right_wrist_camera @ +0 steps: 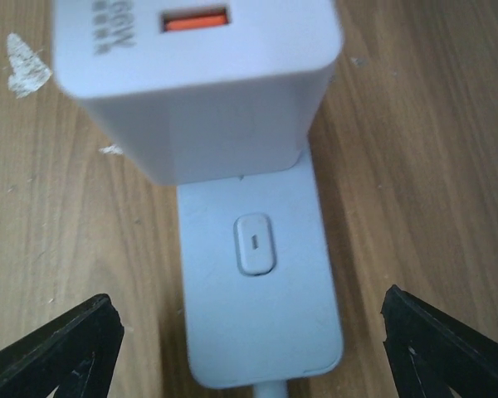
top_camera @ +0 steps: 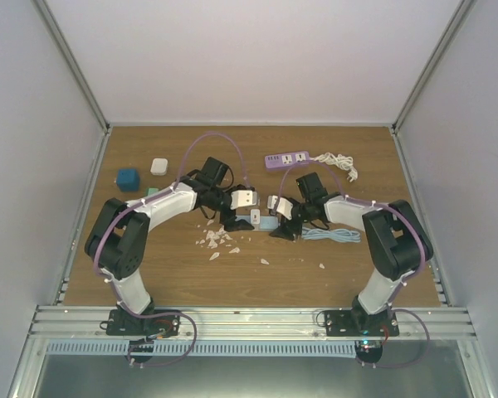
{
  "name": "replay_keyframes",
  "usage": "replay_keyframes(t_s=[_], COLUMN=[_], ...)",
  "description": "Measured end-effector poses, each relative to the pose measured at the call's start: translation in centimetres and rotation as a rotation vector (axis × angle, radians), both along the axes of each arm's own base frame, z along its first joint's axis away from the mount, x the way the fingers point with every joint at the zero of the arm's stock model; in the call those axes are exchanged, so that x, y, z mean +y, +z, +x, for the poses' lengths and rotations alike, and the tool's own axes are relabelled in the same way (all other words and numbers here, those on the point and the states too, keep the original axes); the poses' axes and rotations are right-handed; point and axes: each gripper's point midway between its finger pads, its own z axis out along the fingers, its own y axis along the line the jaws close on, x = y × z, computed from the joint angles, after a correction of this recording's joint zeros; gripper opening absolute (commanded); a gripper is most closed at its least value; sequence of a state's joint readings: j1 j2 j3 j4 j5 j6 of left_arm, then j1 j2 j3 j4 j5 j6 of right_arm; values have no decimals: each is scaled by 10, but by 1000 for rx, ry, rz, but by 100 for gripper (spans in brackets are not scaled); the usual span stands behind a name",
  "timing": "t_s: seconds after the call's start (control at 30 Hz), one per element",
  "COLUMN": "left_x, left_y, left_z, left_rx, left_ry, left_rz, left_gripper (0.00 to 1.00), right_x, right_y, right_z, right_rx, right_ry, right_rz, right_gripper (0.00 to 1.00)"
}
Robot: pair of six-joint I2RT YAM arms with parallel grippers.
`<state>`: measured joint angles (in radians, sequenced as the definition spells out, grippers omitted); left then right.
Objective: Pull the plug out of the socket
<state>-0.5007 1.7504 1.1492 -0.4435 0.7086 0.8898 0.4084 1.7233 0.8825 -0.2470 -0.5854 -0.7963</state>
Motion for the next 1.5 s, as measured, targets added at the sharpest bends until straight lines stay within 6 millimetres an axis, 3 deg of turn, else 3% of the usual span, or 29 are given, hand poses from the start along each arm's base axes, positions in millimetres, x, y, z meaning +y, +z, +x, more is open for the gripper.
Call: replay_keyframes(t_s=[0.27,0.5,0.73,0.87,1.1,1.5], left_x=[-15,-14,-11,-10,-9,-12], left_y=[-12,-14,-21,-24,-25,-21], left_z=[-5,0,1,1,0,-4], left_rx=[-30,-68,-67,-59,-54,-25], left_ry=[-30,-30,-14,-3,1,-5], left_rz=[9,14,40,46,46,15], left_gripper=[78,70,85,87,79,56], right_x=[7,8,8,7,8,6], right_y=[-2,-5,-11,-14,-15,-15], right_z=[14,16,11,9,7,-1], right_rx=[0,6,19,27,33,30], right_ry=[-13,-8,11,19,27,45], right_rz=[8,3,-11,-17,-15,-18], right_gripper=[78,68,58,50,43,30])
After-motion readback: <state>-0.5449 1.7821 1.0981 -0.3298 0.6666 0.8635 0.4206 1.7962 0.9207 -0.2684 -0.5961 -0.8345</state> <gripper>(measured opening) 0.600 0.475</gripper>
